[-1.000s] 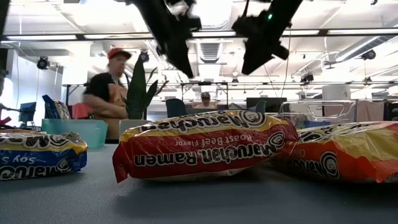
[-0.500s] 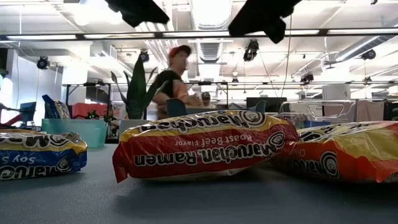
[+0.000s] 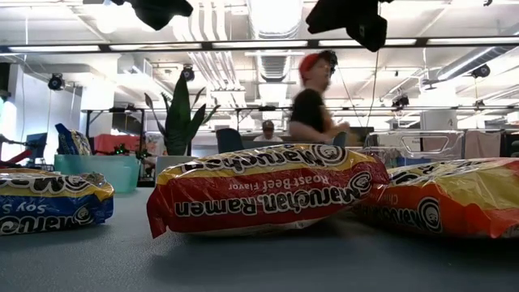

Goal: Sort Maruchan noodles
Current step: Put the orange noodle pack into the blue bin

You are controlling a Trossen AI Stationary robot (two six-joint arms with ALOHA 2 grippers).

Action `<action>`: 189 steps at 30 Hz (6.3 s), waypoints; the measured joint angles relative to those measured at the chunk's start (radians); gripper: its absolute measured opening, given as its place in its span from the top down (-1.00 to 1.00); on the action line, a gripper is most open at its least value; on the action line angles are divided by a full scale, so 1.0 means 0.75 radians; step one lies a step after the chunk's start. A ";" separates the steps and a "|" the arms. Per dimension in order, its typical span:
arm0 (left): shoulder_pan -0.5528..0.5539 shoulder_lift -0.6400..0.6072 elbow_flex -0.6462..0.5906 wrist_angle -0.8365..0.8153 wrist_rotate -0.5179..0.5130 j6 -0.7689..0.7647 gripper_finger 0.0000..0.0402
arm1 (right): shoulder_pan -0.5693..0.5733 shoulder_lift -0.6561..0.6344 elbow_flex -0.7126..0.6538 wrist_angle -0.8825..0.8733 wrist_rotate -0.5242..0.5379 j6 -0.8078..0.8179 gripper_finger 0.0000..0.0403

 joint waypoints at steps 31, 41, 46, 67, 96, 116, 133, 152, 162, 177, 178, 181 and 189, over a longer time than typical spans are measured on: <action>0.003 0.004 -0.005 -0.168 -0.316 0.272 1.00 | -0.030 0.128 0.076 -1.110 -0.417 1.070 0.78; 0.003 0.004 -0.009 -0.182 -0.327 0.263 1.00 | -0.042 0.135 -0.051 -1.077 -0.361 1.089 0.24; 0.010 0.004 -0.015 -0.181 -0.327 0.263 1.00 | -0.056 0.134 -0.114 -0.938 -0.298 1.102 0.02; 0.147 0.005 -0.018 -0.117 -0.330 0.468 1.00 | -0.056 0.360 -0.202 -0.868 -0.213 1.190 0.33; 0.189 -0.008 -0.090 -0.023 -0.322 0.322 1.00 | -0.066 0.217 -0.057 -0.436 0.007 0.715 0.96; 0.188 -0.011 -0.090 0.085 -0.176 0.296 1.00 | -0.058 0.059 -0.067 -0.864 -0.256 0.840 0.96; 0.189 -0.011 -0.090 0.109 -0.178 0.310 1.00 | -0.048 0.131 -0.111 -0.723 -0.239 0.946 0.23; 0.189 -0.012 -0.090 0.098 -0.179 0.308 1.00 | -0.056 0.335 0.115 -0.710 -0.340 0.885 0.13; 0.189 -0.012 -0.090 0.075 -0.180 0.301 1.00 | -0.071 0.566 0.444 -1.414 -0.341 0.775 0.13; 0.189 -0.012 -0.091 0.054 -0.180 0.297 1.00 | -0.077 0.576 0.445 -1.191 -0.276 0.704 0.17; 0.189 -0.012 -0.091 0.054 -0.180 0.297 1.00 | -0.077 0.581 0.445 -1.157 -0.276 0.696 0.18; 0.189 -0.012 -0.091 0.054 -0.180 0.297 1.00 | -0.076 0.593 0.443 -1.081 -0.277 0.670 0.17; 0.188 -0.012 -0.091 0.053 -0.179 0.296 1.00 | -0.077 0.597 0.442 -1.092 -0.276 0.661 0.21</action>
